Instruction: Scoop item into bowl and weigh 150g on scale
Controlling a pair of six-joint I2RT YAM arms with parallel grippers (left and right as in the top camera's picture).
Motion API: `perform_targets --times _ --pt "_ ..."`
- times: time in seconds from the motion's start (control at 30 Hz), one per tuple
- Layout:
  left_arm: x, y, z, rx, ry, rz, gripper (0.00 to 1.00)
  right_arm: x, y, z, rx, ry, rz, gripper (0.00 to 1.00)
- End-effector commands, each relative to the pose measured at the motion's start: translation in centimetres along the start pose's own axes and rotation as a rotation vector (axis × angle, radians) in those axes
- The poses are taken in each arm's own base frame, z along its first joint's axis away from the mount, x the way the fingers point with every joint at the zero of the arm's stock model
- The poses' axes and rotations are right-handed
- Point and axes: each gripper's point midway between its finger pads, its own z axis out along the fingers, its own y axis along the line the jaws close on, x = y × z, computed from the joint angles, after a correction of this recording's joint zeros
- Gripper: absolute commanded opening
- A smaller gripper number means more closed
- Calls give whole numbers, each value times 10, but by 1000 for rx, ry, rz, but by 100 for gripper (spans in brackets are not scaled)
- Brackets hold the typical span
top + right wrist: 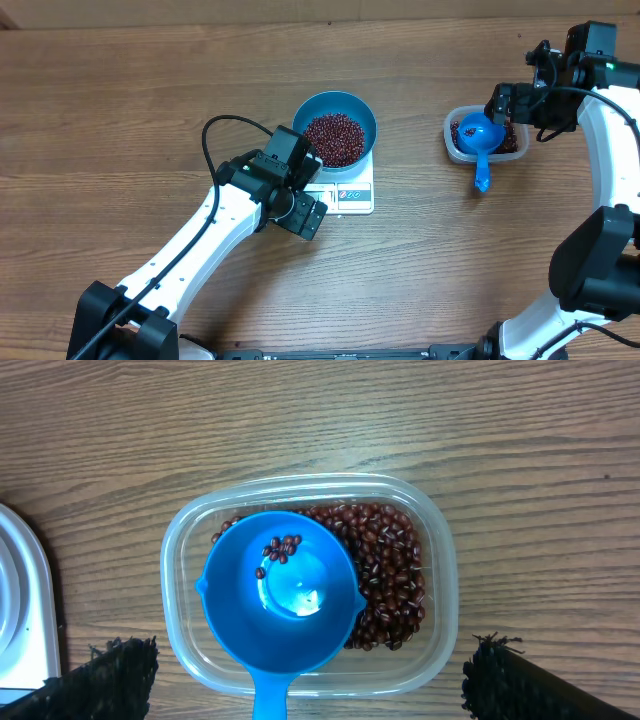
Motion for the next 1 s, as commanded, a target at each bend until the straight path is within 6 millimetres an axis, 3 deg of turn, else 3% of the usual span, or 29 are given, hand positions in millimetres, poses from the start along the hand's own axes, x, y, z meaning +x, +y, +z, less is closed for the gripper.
perform_targets --times 0.0,0.1,0.3,0.37,0.53,0.67,0.77,0.83,0.97 --pt "-2 2 -6 -8 -20 16 99 -2 -1 -8 12 -22 -4 100" --pt "-7 4 -14 -22 -53 16 99 -3 -1 -8 12 -22 -4 100" --pt "-56 11 -62 -76 -352 20 100 -3 -1 -8 13 -22 -4 100" --pt "-58 10 -81 -76 -410 22 99 -3 -1 -8 13 -22 -4 100" --pt "-57 14 -105 -81 -473 9 99 -3 -1 -8 13 -22 -4 100" --pt "-51 38 -119 -107 -500 -58 100 -3 -1 -8 13 -23 -4 100" --pt "-61 61 -141 -122 -599 -124 99 -3 -1 -8 13 -24 -4 100" --pt "-72 72 -160 -138 -692 -145 100 -3 -1 -8 13 -24 -4 100" --pt "-99 94 -217 -202 -944 -158 100 -3 -1 -8 13 -24 -4 100"
